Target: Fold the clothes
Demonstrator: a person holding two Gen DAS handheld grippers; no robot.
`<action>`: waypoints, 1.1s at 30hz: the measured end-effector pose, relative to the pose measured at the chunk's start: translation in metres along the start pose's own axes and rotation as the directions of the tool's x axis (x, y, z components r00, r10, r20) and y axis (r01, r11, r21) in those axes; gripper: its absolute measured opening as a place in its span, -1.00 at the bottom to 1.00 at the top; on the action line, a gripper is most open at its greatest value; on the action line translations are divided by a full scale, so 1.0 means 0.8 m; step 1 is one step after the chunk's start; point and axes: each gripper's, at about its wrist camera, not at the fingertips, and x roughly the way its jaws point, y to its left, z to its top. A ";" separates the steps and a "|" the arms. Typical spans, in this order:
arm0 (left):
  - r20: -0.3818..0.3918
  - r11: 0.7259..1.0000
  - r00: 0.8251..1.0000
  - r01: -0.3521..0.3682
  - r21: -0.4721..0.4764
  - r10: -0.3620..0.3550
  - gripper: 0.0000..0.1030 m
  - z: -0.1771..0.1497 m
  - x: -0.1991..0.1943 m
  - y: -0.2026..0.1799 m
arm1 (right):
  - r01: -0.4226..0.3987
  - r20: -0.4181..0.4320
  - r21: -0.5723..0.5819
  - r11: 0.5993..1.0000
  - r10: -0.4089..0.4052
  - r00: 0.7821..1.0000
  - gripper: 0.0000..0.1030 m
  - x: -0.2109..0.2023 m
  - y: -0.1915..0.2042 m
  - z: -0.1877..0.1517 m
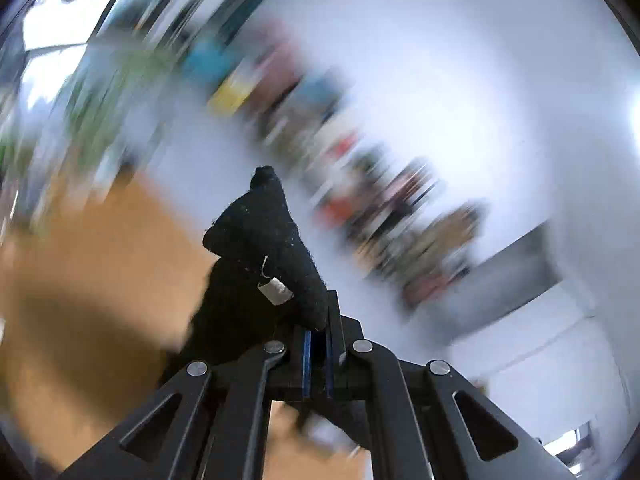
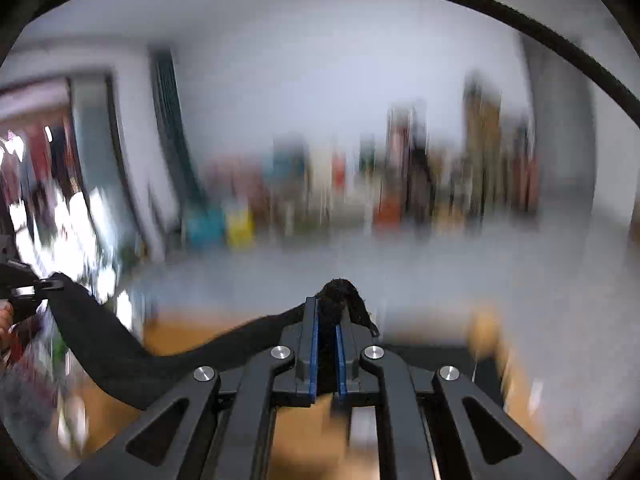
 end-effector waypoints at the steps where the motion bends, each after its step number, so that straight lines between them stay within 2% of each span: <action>1: 0.070 0.998 0.996 0.061 -0.007 -0.060 -0.91 0.014 -0.029 -0.022 | -0.006 0.091 0.004 1.000 0.006 0.996 -0.85 -0.022 0.005 0.036; 2: 0.119 0.990 0.983 0.142 -0.025 -0.138 -0.91 0.028 -0.058 -0.037 | -0.013 0.143 0.006 1.000 0.012 0.990 -0.85 -0.039 0.010 0.059; 3: 0.139 0.986 0.977 0.167 -0.029 -0.161 -0.91 0.035 -0.076 -0.040 | -0.021 0.183 0.005 1.000 0.019 0.983 -0.85 -0.053 0.014 0.076; 4: 0.158 0.985 0.974 0.167 -0.029 -0.161 -0.91 0.038 -0.092 -0.038 | -0.035 0.204 0.002 0.999 0.034 0.978 -0.85 -0.063 0.016 0.081; 6: 0.155 0.994 0.981 0.113 0.011 -0.113 -0.91 0.031 -0.109 -0.021 | -0.081 0.205 0.010 0.997 0.078 0.976 -0.85 -0.070 0.015 0.070; 9: 0.070 0.999 0.997 0.044 0.011 -0.045 -0.91 -0.003 -0.087 0.024 | -0.108 0.109 0.047 0.993 0.103 0.989 -0.85 -0.051 0.005 0.013; 10: 0.031 1.000 0.999 0.023 0.000 -0.023 -0.91 -0.021 -0.079 0.053 | -0.117 0.071 0.069 0.991 0.112 0.991 -0.85 -0.044 0.000 -0.011; 13: -0.089 0.997 0.995 -0.043 -0.057 0.038 -0.91 -0.080 -0.049 0.141 | -0.132 -0.066 0.150 0.980 0.144 0.987 -0.85 -0.029 -0.025 -0.105; 15: -0.180 0.989 0.980 -0.100 -0.107 0.079 -0.91 -0.129 -0.032 0.206 | -0.104 -0.202 0.200 0.974 0.144 0.969 -0.85 -0.023 -0.044 -0.185; 16: -0.227 0.984 0.967 -0.143 -0.111 0.115 -0.91 -0.161 -0.021 0.232 | -0.077 -0.263 0.202 0.976 0.130 0.956 -0.85 -0.026 -0.055 -0.222; 18: -0.319 0.968 0.931 -0.225 -0.112 0.180 -0.91 -0.224 0.000 0.282 | -0.013 -0.395 0.230 0.973 0.106 0.913 -0.85 -0.030 -0.078 -0.303; 20: -0.383 0.962 0.908 -0.236 -0.134 0.170 -0.92 -0.276 0.003 0.313 | 0.043 -0.485 0.290 0.956 0.108 0.868 -0.85 -0.041 -0.111 -0.361; 22: -0.412 0.960 0.898 -0.235 -0.151 0.155 -0.92 -0.298 0.003 0.333 | 0.100 -0.538 0.350 0.931 0.113 0.835 -0.85 -0.059 -0.140 -0.406; 24: -0.432 0.959 0.891 -0.232 -0.163 0.142 -0.92 -0.313 -0.005 0.343 | 0.142 -0.544 0.393 0.908 0.105 0.832 -0.85 -0.086 -0.161 -0.430; 26: -0.444 0.961 0.888 -0.219 -0.172 0.123 -0.91 -0.317 -0.013 0.347 | 0.150 -0.542 0.423 0.894 0.117 0.832 -0.85 -0.111 -0.172 -0.440; 28: -0.455 0.962 0.884 -0.207 -0.179 0.105 -0.91 -0.321 -0.020 0.350 | 0.131 -0.528 0.417 0.899 0.123 0.840 -0.85 -0.134 -0.174 -0.433; 30: -0.473 0.963 0.871 -0.228 -0.143 0.136 -0.91 -0.322 -0.036 0.350 | 0.127 -0.529 0.385 0.914 0.105 0.842 -0.84 -0.139 -0.168 -0.424; 31: -0.482 0.963 0.863 -0.240 -0.124 0.153 -0.91 -0.323 -0.044 0.350 | 0.136 -0.542 0.368 0.920 0.094 0.835 -0.84 -0.137 -0.165 -0.421; 32: -0.502 0.959 0.844 -0.271 -0.089 0.192 -0.91 -0.330 -0.045 0.347 | 0.153 -0.569 0.349 0.924 0.079 0.819 -0.84 -0.133 -0.159 -0.422; 33: -0.528 0.949 0.815 -0.312 -0.051 0.240 -0.91 -0.338 -0.037 0.345 | 0.171 -0.594 0.331 0.928 0.064 0.802 -0.84 -0.127 -0.148 -0.423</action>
